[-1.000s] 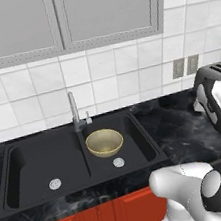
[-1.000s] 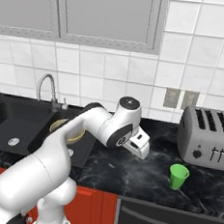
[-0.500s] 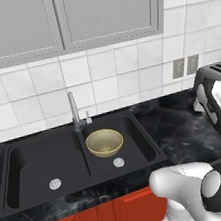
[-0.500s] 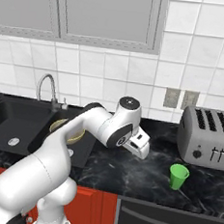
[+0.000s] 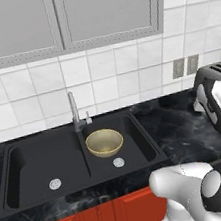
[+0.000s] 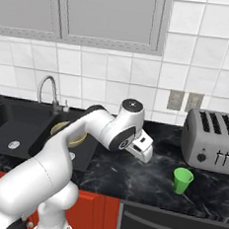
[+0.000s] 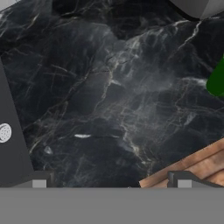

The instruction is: Remove the mango and tomato from the sink. Then move the bowl and cup from the counter to the sink for washing.

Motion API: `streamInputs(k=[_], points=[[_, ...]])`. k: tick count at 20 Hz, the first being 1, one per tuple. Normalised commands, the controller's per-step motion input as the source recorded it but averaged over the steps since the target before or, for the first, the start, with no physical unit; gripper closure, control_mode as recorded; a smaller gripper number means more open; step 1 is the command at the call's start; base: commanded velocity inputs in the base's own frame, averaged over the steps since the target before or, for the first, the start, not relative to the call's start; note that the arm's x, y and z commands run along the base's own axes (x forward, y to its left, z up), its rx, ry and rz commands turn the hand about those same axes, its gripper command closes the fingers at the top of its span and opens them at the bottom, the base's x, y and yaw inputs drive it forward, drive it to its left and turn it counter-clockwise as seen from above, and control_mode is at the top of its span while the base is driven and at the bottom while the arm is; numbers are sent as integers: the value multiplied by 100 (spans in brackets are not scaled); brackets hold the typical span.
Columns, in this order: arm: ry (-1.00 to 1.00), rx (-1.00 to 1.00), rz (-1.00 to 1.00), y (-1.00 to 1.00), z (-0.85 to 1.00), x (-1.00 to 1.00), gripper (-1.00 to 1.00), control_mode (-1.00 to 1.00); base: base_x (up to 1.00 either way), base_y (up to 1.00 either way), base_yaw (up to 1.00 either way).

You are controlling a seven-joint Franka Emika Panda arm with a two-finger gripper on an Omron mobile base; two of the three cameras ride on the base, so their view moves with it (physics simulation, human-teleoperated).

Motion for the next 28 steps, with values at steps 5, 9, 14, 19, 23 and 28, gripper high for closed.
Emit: streamInputs(k=[5,9,14,19,23,28], points=[[-1,0,0,0,0,-4,-100,-100,0,0,0],[-9,-1,-16,-5,-1,-7,-100,-100,0,0,0],[0,-22,-10,-26,7,-11,-100,-100,0,0,0],[0,-18,-3,-24,16,-7,-100,-100,0,0,0],[2,1,7,-24,14,-16,-100,-100,0,0,0],[3,10,10,-14,14,-11,-100,-100,0,0,0]])
